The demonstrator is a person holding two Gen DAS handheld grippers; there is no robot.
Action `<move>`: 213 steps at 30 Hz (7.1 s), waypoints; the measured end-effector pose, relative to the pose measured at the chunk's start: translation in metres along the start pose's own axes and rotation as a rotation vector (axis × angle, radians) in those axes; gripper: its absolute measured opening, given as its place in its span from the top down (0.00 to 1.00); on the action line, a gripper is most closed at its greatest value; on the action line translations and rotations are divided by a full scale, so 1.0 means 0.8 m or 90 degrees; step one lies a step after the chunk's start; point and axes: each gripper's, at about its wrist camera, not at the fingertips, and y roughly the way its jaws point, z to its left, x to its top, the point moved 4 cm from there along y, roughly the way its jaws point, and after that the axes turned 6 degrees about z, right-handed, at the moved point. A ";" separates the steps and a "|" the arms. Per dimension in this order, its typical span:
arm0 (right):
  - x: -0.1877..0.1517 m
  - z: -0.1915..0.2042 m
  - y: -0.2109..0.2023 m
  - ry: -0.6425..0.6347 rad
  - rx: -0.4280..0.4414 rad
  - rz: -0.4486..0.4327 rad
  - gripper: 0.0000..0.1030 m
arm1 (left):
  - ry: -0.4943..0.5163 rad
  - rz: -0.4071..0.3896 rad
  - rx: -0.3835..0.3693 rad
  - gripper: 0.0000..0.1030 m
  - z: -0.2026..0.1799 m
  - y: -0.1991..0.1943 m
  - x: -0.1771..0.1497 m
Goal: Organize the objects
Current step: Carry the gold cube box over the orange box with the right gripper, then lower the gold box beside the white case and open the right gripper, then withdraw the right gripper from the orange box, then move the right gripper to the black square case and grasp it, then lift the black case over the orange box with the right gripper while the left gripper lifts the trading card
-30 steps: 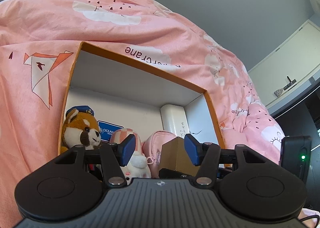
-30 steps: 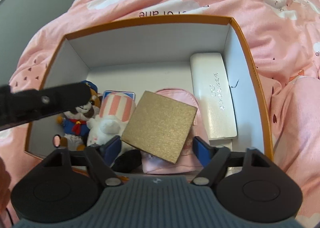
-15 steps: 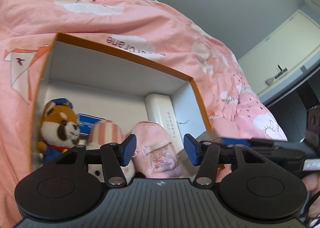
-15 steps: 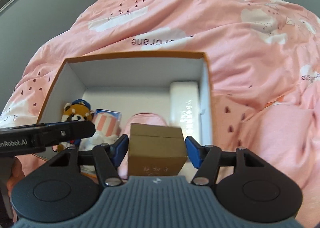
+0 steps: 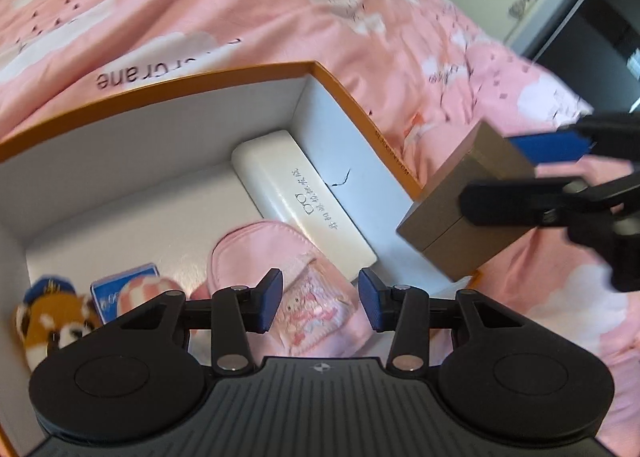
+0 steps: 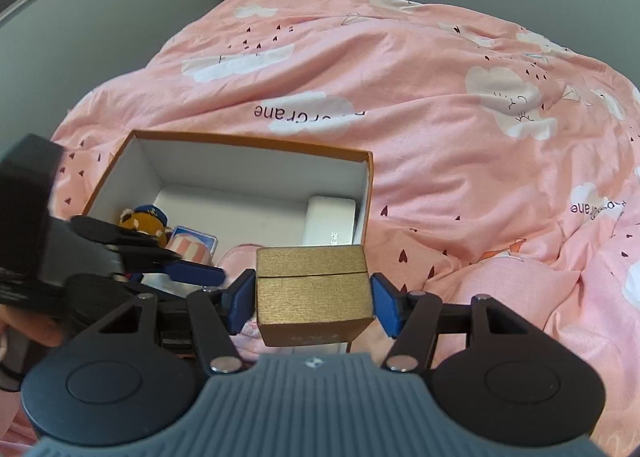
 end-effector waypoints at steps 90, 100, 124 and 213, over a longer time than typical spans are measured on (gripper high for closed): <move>0.012 0.067 0.210 -0.363 -0.044 0.473 0.98 | 0.155 0.116 -0.027 0.75 0.040 0.008 -0.031; 0.027 0.056 0.162 -0.323 -0.034 0.401 0.94 | 0.154 0.087 -0.014 0.71 0.022 -0.015 -0.035; -0.091 0.086 -0.009 -0.225 0.028 -0.001 0.68 | -0.052 -0.064 0.049 0.49 -0.043 -0.092 -0.121; -0.227 0.057 0.099 0.110 -0.005 0.020 0.25 | -0.281 -0.002 0.078 0.30 0.040 -0.036 -0.240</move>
